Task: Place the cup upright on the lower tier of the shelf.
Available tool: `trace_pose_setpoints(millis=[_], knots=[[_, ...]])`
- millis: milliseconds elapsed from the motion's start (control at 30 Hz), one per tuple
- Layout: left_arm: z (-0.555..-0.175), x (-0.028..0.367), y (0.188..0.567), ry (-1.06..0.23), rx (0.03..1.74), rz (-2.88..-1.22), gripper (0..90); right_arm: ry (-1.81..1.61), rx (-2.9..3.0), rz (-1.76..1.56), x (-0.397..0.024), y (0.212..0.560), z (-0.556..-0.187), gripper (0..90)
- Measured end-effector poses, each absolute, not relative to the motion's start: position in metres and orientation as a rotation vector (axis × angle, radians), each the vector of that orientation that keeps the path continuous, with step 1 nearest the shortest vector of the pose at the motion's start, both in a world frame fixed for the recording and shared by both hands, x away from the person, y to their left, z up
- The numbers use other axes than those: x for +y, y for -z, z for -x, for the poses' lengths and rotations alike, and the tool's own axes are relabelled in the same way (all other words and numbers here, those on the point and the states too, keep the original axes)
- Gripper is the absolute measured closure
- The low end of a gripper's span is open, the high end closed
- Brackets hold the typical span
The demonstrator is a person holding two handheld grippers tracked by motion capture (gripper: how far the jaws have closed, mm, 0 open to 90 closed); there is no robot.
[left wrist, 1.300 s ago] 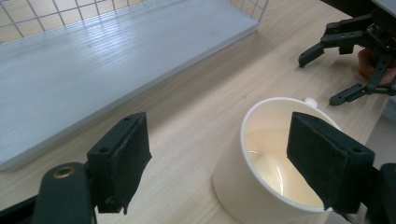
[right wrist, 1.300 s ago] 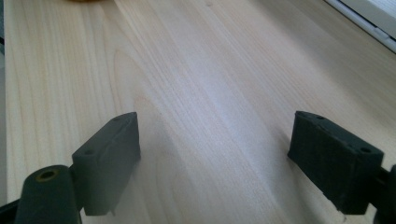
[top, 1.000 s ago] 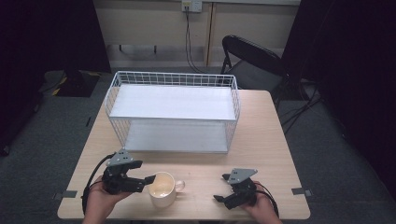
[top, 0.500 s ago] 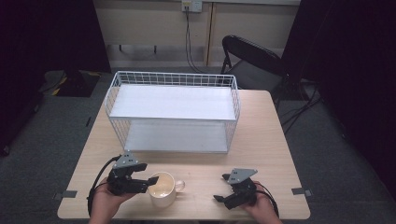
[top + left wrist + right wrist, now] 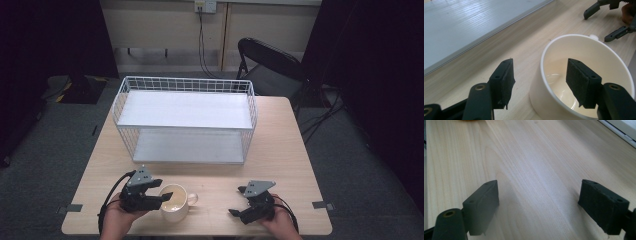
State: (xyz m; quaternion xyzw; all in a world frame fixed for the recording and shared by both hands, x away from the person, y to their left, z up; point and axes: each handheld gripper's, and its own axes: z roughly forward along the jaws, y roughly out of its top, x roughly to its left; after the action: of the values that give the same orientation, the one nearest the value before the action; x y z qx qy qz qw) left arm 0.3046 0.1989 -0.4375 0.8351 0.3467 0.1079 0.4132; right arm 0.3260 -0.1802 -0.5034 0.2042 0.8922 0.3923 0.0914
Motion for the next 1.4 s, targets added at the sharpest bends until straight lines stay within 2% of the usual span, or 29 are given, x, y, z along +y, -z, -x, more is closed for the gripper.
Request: trace_pose_setpoints(millis=[267, 333, 667, 833, 967, 1067, 1167, 1400], knots=[[-0.3036, 0.1938, 0.4401, -0.291, 0.85, -2.111, 46.7, -1.165, 2.651, -0.607, -0.1802, 0.5034, -0.3259, 15.7], [-0.3033, 0.1935, 0.4406, -0.303, 0.853, -2.106, 51.7, -1.165, 2.651, -0.607, -0.1801, 0.5034, -0.3259, 15.6], [-0.3046, 0.1966, 0.4426, -0.296, 0.878, -2.081, 55.9, -1.165, 2.651, -0.608, -0.1801, 0.5034, -0.3259, 15.7], [-0.3052, 0.1956, 0.4446, -0.287, 0.885, -2.082, 63.2, -1.165, 2.651, -0.608, -0.1801, 0.5034, -0.3259, 15.7], [-0.3057, 0.1945, 0.4463, -0.28, 0.887, -2.089, 64.5, -1.165, 2.651, -0.607, -0.1802, 0.5034, -0.3259, 15.6], [-0.3053, 0.1945, 0.4451, -0.299, 0.882, -2.078, 69.7, -1.165, 2.651, -0.607, -0.1801, 0.5034, -0.3259, 15.7], [-0.3058, 0.1956, 0.4442, -0.301, 0.876, -2.069, 79.0, -1.165, 2.651, -0.607, -0.1802, 0.5034, -0.326, 15.6], [-0.3047, 0.1936, 0.4437, -0.353, 0.881, -2.078, 80.9, -1.165, 2.651, -0.607, -0.1802, 0.5034, -0.326, 15.7]])
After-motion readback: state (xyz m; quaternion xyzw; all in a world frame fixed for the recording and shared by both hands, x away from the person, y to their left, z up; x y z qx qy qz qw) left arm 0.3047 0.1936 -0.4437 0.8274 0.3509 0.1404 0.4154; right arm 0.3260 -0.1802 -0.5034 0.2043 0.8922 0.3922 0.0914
